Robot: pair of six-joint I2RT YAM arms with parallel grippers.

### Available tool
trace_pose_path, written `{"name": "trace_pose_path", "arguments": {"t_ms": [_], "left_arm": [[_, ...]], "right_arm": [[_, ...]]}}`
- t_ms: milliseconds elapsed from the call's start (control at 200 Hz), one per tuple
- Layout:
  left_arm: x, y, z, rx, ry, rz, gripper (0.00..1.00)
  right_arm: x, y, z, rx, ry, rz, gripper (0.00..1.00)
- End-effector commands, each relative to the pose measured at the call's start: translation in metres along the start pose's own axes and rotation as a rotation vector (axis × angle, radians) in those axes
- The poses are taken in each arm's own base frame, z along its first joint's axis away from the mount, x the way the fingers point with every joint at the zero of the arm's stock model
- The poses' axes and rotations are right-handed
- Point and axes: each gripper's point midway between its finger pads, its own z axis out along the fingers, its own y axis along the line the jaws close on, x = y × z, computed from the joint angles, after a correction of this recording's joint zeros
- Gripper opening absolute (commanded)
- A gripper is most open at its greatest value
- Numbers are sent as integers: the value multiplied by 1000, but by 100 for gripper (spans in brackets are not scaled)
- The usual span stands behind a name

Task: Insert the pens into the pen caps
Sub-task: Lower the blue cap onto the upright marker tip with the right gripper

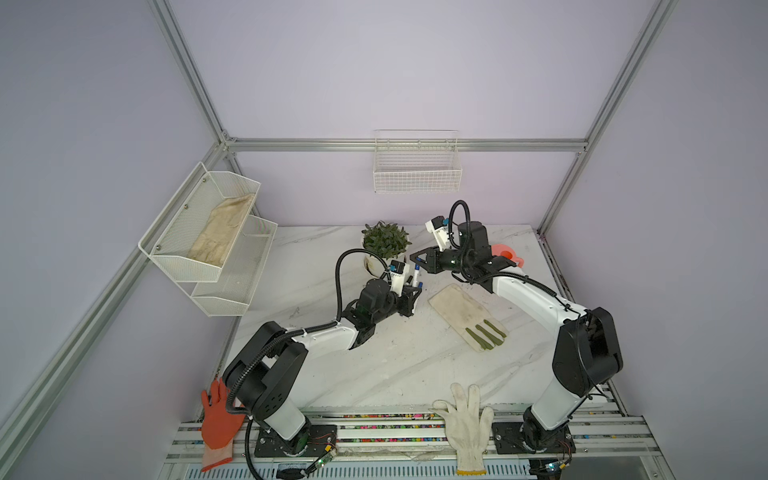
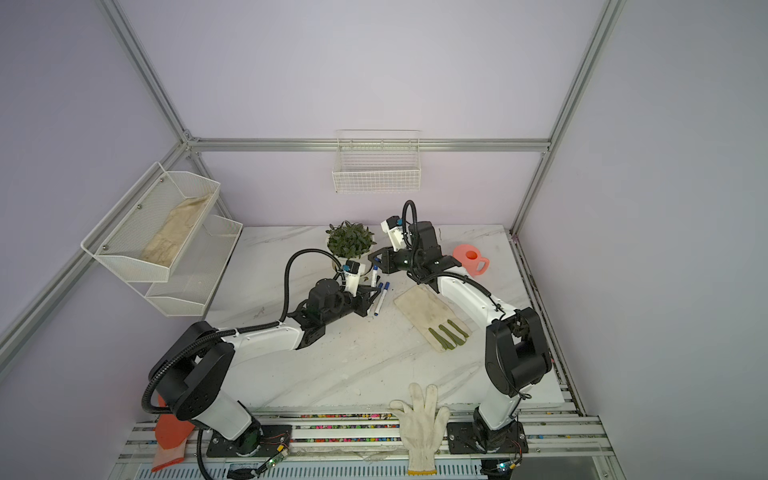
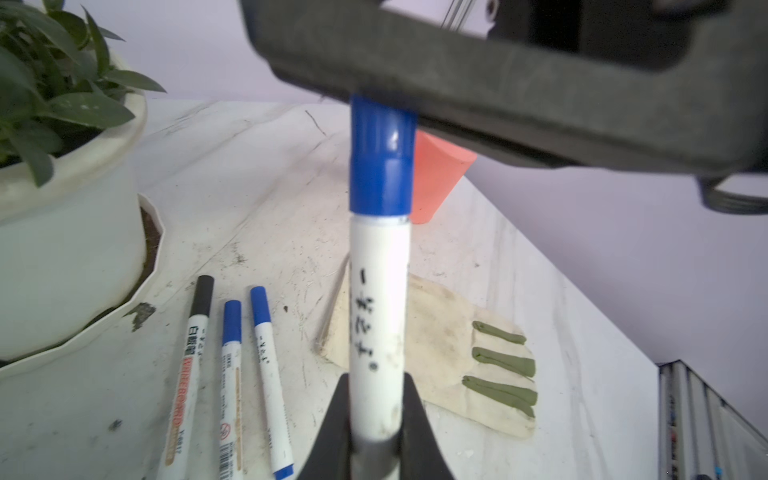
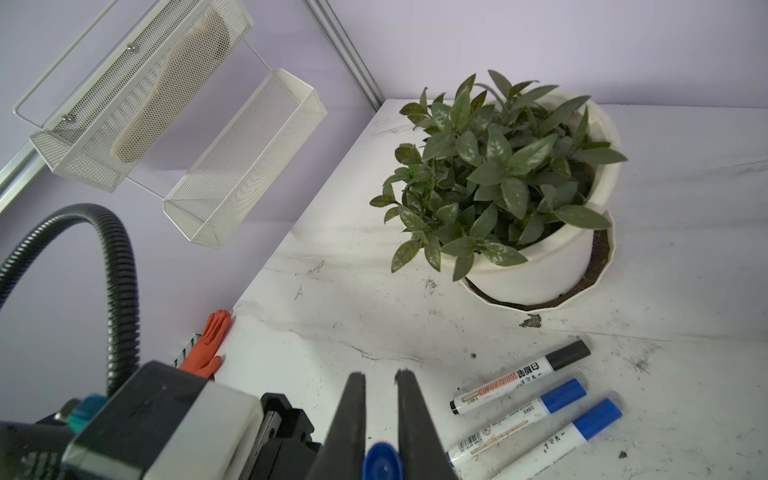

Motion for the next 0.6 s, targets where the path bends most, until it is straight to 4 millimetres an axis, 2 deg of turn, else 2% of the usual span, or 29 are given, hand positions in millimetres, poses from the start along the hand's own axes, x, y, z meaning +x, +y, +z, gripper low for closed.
{"name": "trace_pose_path", "arguments": {"t_ms": [0, 140, 265, 505, 595], "left_arm": [[-180, 1, -79, 43, -683, -96, 0], [-174, 15, -63, -40, -621, -70, 0], [-162, 22, -51, -85, -559, -55, 0], [-136, 34, -37, -264, -455, -7, 0], [-138, 44, -37, -318, -473, -56, 0]], "right_arm": [[129, -29, -2, 55, 429, 234, 0], [140, -31, -4, 84, 448, 197, 0], [140, -33, -3, 92, 455, 187, 0], [108, -43, -10, 204, 359, 97, 0], [113, -50, -8, 255, 381, 86, 0]]}}
